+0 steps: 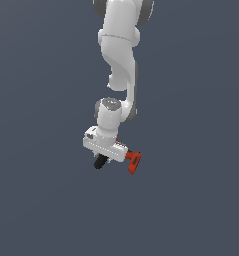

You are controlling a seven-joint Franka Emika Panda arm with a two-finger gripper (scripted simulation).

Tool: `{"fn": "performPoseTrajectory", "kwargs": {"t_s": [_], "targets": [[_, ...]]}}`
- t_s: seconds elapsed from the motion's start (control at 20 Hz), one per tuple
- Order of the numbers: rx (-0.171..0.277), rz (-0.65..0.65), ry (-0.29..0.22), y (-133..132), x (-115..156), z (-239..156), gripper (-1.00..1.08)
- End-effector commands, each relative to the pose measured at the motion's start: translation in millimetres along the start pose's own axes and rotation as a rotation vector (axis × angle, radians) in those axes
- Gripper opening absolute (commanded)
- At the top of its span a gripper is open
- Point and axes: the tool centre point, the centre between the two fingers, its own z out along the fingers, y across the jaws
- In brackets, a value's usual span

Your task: Pick up the object and move it to a goal position.

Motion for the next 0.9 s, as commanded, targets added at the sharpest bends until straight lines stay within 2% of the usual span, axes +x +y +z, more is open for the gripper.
{"fn": "performPoseTrajectory", "kwargs": {"t_s": [0.0, 0.45, 0.85], "targets": [[-0.001, -0.001, -0.001, 0.1, -0.8, 0.6, -1.00], [0.000, 0.000, 0.000, 4.5, 6.1, -8.8, -1.00], [0.000, -0.001, 0.001, 24.0, 33.6, -49.4, -1.00]]}}
